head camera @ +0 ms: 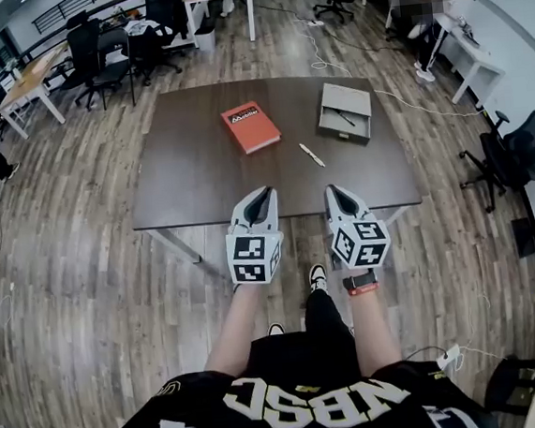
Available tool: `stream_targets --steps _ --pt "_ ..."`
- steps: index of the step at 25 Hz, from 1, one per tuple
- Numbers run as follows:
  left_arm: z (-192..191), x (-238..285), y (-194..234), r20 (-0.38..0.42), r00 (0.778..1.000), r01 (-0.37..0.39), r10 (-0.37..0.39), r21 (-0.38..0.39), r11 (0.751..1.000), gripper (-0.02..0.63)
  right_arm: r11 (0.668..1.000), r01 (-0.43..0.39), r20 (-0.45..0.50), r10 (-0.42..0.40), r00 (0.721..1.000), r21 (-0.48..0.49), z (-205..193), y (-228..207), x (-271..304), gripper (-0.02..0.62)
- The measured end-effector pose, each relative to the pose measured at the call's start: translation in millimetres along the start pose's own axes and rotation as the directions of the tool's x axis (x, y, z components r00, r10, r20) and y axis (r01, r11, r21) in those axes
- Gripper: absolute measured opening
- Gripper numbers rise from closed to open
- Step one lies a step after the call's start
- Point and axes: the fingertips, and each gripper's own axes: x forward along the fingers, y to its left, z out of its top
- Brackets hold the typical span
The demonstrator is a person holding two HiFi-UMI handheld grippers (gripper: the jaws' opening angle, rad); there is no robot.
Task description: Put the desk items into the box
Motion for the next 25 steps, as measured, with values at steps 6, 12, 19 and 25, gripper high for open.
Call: stream_targets --steps 6,12,19,25 --pt "-6 84 16 -0.008 0.999 -0.038 0.039 0.016 0.999 0.026 0.997 -0.074 -0.01 0.074 0.997 -0.02 17 -39 73 0.009" --pt "27 169 28 0.039 0.994 -0.102 0.1 0.077 0.992 0.026 0.986 -0.156 0.022 0.157 0.987 -0.051 63 -80 143 0.009" --pt "18 236 33 0.029 0.985 -0.171 0.17 0.075 0.982 0.026 0.974 -0.211 0.01 0.212 0.977 -0.078 77 -130 189 0.009" --pt "2 265 39 -0.005 0.98 -0.196 0.197 0.077 0.978 0.026 0.974 -0.214 -0.013 0.213 0.977 -0.079 72 -162 217 0.009"
